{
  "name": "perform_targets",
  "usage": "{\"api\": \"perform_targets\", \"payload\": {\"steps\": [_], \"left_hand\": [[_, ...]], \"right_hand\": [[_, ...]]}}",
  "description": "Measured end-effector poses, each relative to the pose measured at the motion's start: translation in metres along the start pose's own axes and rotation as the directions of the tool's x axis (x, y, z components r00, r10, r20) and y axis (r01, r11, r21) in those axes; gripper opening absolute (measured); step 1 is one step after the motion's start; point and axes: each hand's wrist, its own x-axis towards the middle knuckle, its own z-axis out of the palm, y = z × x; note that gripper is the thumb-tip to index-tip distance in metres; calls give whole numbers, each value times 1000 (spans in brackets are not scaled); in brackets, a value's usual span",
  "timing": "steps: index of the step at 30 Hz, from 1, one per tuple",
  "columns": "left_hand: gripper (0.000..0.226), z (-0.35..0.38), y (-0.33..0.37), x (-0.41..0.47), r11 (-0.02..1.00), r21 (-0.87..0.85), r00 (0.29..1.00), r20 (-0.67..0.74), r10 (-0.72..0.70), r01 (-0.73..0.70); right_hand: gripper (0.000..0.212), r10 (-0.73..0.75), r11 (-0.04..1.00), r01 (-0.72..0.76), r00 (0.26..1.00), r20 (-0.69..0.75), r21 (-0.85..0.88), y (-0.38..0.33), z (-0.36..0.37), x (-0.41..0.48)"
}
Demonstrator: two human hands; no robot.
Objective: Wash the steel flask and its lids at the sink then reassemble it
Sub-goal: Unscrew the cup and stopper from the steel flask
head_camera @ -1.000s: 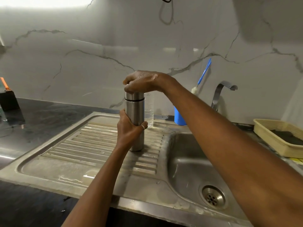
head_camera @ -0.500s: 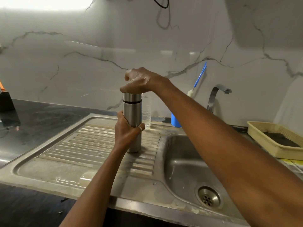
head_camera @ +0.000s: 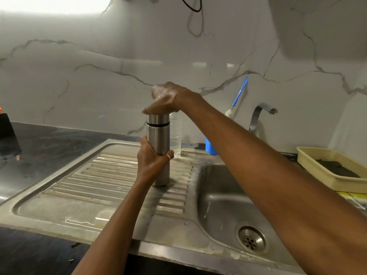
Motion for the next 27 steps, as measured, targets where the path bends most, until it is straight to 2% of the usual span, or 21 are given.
{"api": "perform_targets", "payload": {"steps": [2,4,6,9,12,15,18,22,24,27], "left_hand": [[77,0,1,-1,1000,5,1000,-5,4,-4],[76,0,2,-1,1000,8,1000,-12,1,-1],[75,0,3,0,1000,6,1000,-20,10,-10],[76,-2,3,1,1000,-3,999,-25,29,-29],[79,-6,0,3,999,-5,998,-32,45,-45],[81,-10,-2,5,998,6,997,-45,64,-64],[79,-16,-3,7,998,11,996,-62,62,-61],[79,-20,-5,8,998,16,995,-77,65,-64],[78,-22,-5,8,998,17,994,-92,60,-59],[78,-25,-4,10,998,11,993,-108,56,-55]], "right_hand": [[55,30,990,-42,996,-85,-138,-3,7,-1],[56,12,980,-38,991,-134,-195,-6,15,-1],[42,-2,992,-14,992,-129,-127,-4,20,3],[25,-4,992,11,998,-56,123,1,17,7],[40,-49,963,52,999,-17,266,2,12,5],[44,-83,940,85,996,-18,330,4,10,6],[46,-90,939,71,995,41,336,1,10,13],[60,0,984,-4,1000,26,178,-6,17,17],[53,-21,990,24,999,-27,135,-8,21,20],[41,-53,945,65,998,-46,321,-8,15,21]]}}
